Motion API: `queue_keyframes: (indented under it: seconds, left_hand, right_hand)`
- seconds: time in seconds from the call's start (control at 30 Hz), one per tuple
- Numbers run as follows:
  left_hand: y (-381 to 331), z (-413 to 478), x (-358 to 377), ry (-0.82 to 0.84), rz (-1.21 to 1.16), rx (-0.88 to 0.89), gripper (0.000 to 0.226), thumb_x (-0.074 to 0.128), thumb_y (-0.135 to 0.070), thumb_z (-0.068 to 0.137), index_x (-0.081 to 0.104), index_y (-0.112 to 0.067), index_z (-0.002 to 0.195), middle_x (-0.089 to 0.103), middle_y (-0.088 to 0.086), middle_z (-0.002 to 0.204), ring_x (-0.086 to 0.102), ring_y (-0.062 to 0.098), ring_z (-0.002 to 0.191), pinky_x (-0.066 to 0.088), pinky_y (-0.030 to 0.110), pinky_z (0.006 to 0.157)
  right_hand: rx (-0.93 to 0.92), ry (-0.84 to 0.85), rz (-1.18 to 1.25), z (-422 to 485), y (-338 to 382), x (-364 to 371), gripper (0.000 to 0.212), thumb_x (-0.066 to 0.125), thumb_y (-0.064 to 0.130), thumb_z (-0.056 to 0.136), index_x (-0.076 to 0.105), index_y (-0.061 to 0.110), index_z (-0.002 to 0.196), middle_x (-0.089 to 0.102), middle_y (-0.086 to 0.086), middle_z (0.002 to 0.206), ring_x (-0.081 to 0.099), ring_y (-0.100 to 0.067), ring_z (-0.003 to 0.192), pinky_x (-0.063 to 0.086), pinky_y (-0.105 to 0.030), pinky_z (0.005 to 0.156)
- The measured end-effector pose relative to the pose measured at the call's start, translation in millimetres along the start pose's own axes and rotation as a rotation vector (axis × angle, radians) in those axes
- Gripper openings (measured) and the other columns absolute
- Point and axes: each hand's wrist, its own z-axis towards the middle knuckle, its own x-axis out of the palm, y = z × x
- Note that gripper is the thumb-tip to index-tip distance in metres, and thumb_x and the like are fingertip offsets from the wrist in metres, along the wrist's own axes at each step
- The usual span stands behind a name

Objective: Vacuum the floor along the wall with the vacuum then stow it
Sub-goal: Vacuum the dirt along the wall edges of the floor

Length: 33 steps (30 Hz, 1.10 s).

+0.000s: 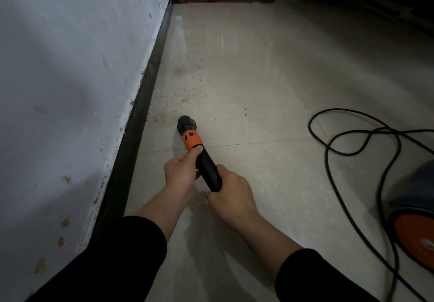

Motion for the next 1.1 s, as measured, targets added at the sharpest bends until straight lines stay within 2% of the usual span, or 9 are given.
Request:
queue_keyframes:
  seconds: [0.27,0.4,0.7,0.77,0.93,1.1]
  left_hand:
    - [2,-1,18,0.049,-0.012,-0.017,0.015,0.070,-0.018,0.086,0.061,-0.014,0.076,0.065,0.006,0.083,0.063,0.015,0.078,0.052,0.024,0.067]
    - [5,2,29,0.068,0.002,-0.026,0.014,0.071,-0.018,0.085,0.062,-0.013,0.077,0.066,0.007,0.085,0.065,0.017,0.082,0.054,0.025,0.068]
    - [7,7,57,0.131,0.029,-0.035,0.010,0.071,-0.019,0.086,0.064,-0.012,0.082,0.066,0.006,0.087,0.065,0.018,0.085,0.053,0.024,0.069]
    - [8,8,62,0.141,0.037,-0.037,0.011,0.071,-0.019,0.086,0.065,-0.010,0.086,0.067,0.007,0.087,0.065,0.019,0.085,0.053,0.024,0.068]
    - [7,7,74,0.156,0.041,-0.041,0.013,0.071,-0.020,0.086,0.062,-0.014,0.078,0.066,0.004,0.084,0.064,0.016,0.083,0.053,0.023,0.068]
    - [7,-1,90,0.184,0.012,-0.079,0.011,0.070,-0.019,0.088,0.062,-0.013,0.084,0.064,0.001,0.083,0.063,0.012,0.078,0.054,0.025,0.070]
  right_hand:
    - [0.051,-0.018,0.001,2,-9,-11,0.027,0.061,0.014,0.082,0.048,0.018,0.105,0.059,-0.004,0.093,0.057,-0.025,0.086,0.052,-0.037,0.074]
    - [0.071,-0.043,0.000,5,-16,-16,0.024,0.062,0.015,0.080,0.045,0.021,0.097,0.058,-0.003,0.090,0.056,-0.025,0.084,0.052,-0.037,0.071]
    - [0.110,-0.096,0.031,13,-32,-29,0.028,0.063,0.015,0.082,0.051,0.018,0.107,0.059,-0.003,0.090,0.057,-0.024,0.084,0.053,-0.037,0.072]
    - [0.123,-0.102,0.030,15,-35,-33,0.027,0.062,0.015,0.081,0.050,0.018,0.105,0.058,-0.004,0.089,0.056,-0.025,0.084,0.052,-0.037,0.071]
    - [0.146,-0.107,0.039,19,-39,-41,0.028,0.063,0.015,0.080,0.051,0.018,0.105,0.058,-0.004,0.089,0.056,-0.026,0.085,0.052,-0.037,0.072]
    - [0.176,-0.122,0.064,21,-46,-54,0.029,0.064,0.015,0.080,0.051,0.020,0.106,0.059,-0.003,0.087,0.058,-0.026,0.082,0.054,-0.038,0.071]
